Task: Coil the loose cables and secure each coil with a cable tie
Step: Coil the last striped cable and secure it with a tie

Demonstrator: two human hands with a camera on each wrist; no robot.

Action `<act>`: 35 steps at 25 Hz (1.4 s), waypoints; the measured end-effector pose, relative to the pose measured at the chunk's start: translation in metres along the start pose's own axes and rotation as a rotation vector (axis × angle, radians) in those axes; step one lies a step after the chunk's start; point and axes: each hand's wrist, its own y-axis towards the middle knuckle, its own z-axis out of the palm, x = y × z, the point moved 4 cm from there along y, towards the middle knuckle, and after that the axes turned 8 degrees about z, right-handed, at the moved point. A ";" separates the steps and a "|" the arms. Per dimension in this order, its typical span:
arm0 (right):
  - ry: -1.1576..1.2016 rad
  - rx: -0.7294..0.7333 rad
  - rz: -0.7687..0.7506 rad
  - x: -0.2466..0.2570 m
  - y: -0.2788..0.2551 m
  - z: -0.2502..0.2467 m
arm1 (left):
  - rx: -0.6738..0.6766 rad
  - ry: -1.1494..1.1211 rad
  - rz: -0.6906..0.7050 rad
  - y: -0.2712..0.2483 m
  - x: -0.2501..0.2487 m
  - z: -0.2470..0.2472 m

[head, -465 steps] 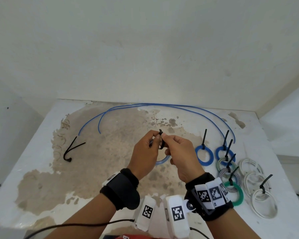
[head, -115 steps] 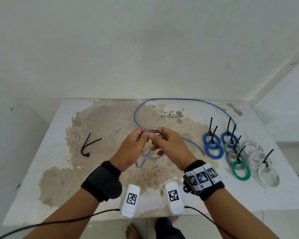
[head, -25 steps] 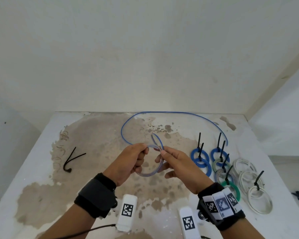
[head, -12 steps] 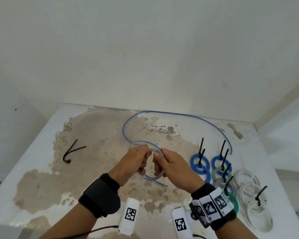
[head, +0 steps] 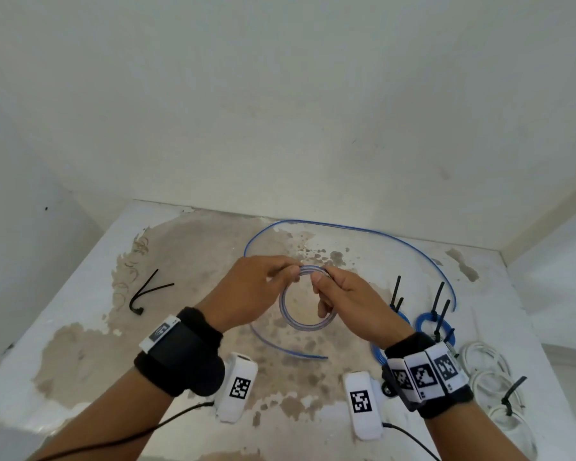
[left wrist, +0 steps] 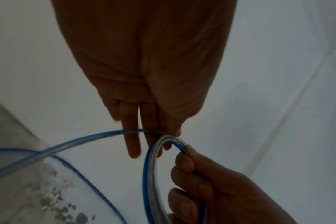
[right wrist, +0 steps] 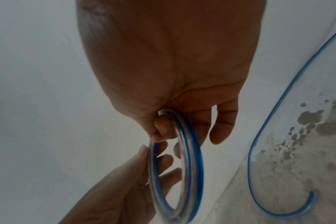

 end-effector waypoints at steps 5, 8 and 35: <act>0.040 -0.002 0.030 -0.001 0.008 0.011 | -0.050 -0.316 -0.182 -0.010 0.008 0.001; 0.072 0.045 0.026 0.000 0.011 0.017 | 0.020 -0.450 -0.289 -0.017 0.014 0.003; 1.354 -0.102 0.461 -0.011 0.022 0.120 | -0.868 -1.330 -0.647 -0.045 0.091 -0.014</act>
